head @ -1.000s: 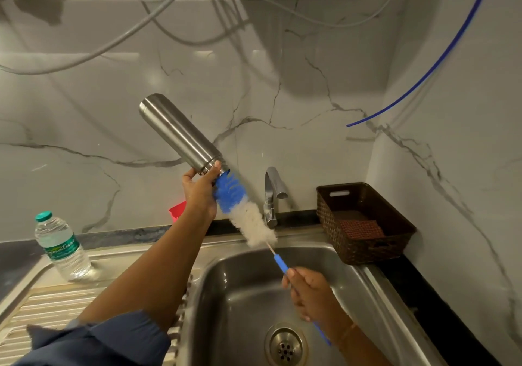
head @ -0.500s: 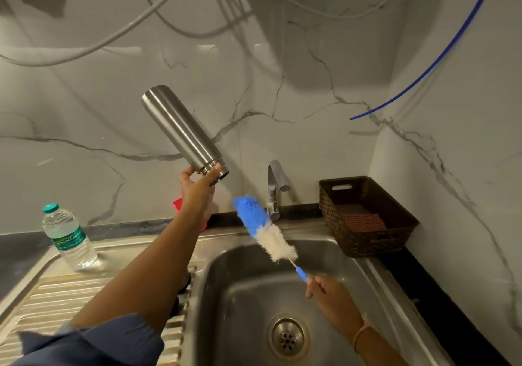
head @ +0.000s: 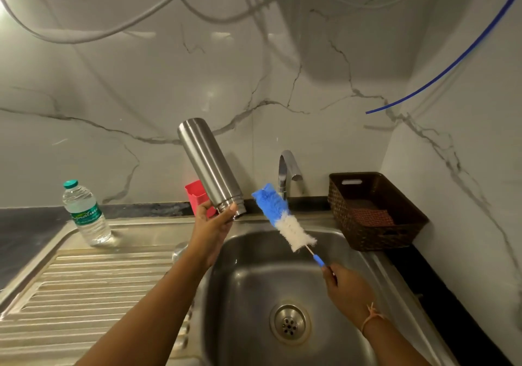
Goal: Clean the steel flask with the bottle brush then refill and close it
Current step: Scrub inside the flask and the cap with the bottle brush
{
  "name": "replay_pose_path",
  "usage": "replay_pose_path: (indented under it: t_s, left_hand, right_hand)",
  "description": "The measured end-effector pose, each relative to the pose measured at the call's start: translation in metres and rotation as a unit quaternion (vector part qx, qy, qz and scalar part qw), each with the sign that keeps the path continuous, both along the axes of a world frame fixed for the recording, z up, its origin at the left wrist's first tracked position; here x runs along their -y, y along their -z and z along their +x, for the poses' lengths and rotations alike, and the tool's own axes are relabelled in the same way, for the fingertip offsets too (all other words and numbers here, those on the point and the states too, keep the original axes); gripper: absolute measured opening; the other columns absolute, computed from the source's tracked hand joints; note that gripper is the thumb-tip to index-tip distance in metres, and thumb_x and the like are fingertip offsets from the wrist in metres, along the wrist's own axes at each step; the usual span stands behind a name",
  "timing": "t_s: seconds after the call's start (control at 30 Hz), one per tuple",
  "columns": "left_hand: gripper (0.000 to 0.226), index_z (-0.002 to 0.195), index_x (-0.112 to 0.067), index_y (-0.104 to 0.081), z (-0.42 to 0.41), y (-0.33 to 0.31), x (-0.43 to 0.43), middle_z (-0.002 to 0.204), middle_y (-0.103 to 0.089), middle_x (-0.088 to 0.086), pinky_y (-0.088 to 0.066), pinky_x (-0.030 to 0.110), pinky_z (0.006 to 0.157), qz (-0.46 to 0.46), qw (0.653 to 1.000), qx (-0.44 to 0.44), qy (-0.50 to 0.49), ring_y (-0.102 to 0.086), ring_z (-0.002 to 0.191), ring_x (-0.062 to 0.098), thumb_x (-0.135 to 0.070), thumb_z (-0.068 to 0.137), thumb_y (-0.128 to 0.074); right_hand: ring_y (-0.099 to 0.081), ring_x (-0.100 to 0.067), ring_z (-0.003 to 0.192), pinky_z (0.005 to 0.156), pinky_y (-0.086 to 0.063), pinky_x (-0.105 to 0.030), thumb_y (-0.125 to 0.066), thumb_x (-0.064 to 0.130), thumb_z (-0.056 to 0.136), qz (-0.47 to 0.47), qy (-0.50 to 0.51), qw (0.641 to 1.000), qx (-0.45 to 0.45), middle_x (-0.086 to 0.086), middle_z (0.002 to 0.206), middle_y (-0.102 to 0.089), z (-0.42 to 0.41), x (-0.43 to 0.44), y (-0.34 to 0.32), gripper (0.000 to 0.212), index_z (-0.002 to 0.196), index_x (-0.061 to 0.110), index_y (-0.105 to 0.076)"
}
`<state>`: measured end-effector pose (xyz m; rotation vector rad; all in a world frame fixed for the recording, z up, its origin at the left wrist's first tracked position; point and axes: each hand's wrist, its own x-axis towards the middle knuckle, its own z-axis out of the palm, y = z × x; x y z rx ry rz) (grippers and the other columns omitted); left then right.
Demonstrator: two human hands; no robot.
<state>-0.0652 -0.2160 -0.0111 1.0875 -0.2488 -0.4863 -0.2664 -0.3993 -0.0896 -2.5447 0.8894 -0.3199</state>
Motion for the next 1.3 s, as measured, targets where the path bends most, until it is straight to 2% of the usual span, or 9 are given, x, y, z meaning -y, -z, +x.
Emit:
replay_pose_path:
  t_s: [0.17,0.3,0.43,0.53,0.63,0.83,0.97,1.13,1.3]
  left_hand:
    - [0.05,0.117,-0.014,-0.042,-0.016,0.017,-0.017,0.091,-0.068,0.01,-0.057,0.025,0.072,0.0,1.0,-0.024,0.014,-0.07,0.076,0.016,0.007,0.077,-0.064]
    - [0.062,0.122,-0.013,-0.041,-0.024,0.022,-0.03,0.083,-0.073,0.007,-0.058,0.025,0.068,-0.005,0.999,-0.04,0.034,-0.071,0.075,0.017,0.004,0.069,-0.068]
    - [0.059,0.117,-0.016,-0.044,-0.028,0.025,-0.038,0.091,-0.07,0.013,-0.052,0.038,0.086,0.0,0.997,-0.049,0.051,-0.067,0.081,0.024,0.001,0.067,-0.069]
    - [0.064,0.117,-0.013,-0.044,-0.026,0.028,-0.041,0.108,-0.064,0.02,-0.045,0.046,0.098,0.0,0.996,-0.069,0.053,-0.064,0.094,0.03,-0.003,0.061,-0.072]
    - [0.066,0.119,-0.011,-0.043,-0.021,0.031,-0.043,0.108,-0.065,0.02,-0.047,0.044,0.098,0.004,0.995,-0.084,0.051,-0.066,0.093,0.029,-0.003,0.061,-0.074]
    - [0.072,0.123,-0.013,-0.042,-0.006,0.034,-0.049,0.095,-0.072,0.015,-0.053,0.037,0.087,0.011,0.994,-0.084,0.065,-0.07,0.087,0.026,-0.005,0.06,-0.076]
    - [0.075,0.125,-0.014,-0.041,0.007,0.033,-0.053,0.093,-0.072,0.016,-0.056,0.037,0.082,0.016,0.995,-0.077,0.059,-0.069,0.084,0.027,-0.008,0.06,-0.077]
    - [0.058,0.121,-0.014,-0.042,0.019,0.031,-0.06,0.082,-0.073,0.013,-0.056,0.025,0.06,0.004,0.996,-0.071,0.05,-0.071,0.074,0.021,0.004,0.073,-0.069]
    - [0.052,0.115,-0.012,-0.044,0.02,0.031,-0.057,0.081,-0.073,0.012,-0.055,0.023,0.058,0.003,0.996,-0.076,0.055,-0.071,0.069,0.019,0.006,0.073,-0.068]
  right_hand:
    - [-0.042,-0.009,0.046,0.044,-0.027,-0.021,-0.048,0.022,0.094,-0.004,-0.013,0.999,0.037,0.007,0.052,-0.043,0.017,-0.008,-0.011,0.025,0.07,0.026,-0.043]
    - [-0.048,-0.012,0.049,0.044,-0.027,-0.022,-0.047,0.019,0.096,-0.056,-0.034,0.996,0.062,0.006,0.056,-0.049,0.038,-0.013,-0.03,0.015,0.083,0.021,-0.055]
    - [-0.064,-0.027,0.082,0.06,-0.036,-0.029,-0.035,0.024,0.099,-0.179,-0.072,0.981,-0.031,-0.008,0.093,-0.068,0.072,-0.022,-0.076,0.028,0.111,0.014,-0.059]
    - [-0.062,-0.021,0.078,0.059,-0.038,-0.029,-0.033,0.022,0.1,-0.261,-0.109,0.956,-0.08,-0.004,0.099,-0.066,0.105,-0.028,-0.108,0.03,0.119,0.016,-0.055]
    - [-0.064,-0.022,0.079,0.062,-0.044,-0.031,-0.039,0.02,0.099,-0.322,-0.127,0.933,-0.098,-0.004,0.094,-0.067,0.136,-0.029,-0.125,0.025,0.113,0.015,-0.059]
    - [-0.061,-0.024,0.094,0.069,-0.038,-0.027,-0.047,0.013,0.092,-0.39,-0.132,0.898,-0.158,-0.003,0.085,-0.061,0.182,-0.028,-0.162,0.022,0.106,0.013,-0.064]
    - [-0.058,-0.024,0.096,0.071,-0.038,-0.031,-0.039,0.008,0.095,-0.444,-0.143,0.867,-0.173,-0.007,0.101,-0.063,0.205,-0.041,-0.179,0.028,0.107,0.013,-0.063]
    - [-0.056,-0.027,0.101,0.079,-0.039,-0.034,-0.042,0.011,0.094,-0.466,-0.137,0.855,-0.18,-0.008,0.107,-0.061,0.226,-0.06,-0.189,0.024,0.105,0.01,-0.063]
    - [-0.056,-0.026,0.098,0.075,-0.036,-0.033,-0.043,0.013,0.094,-0.455,-0.132,0.863,-0.176,-0.009,0.102,-0.061,0.225,-0.067,-0.194,0.022,0.102,0.009,-0.064]
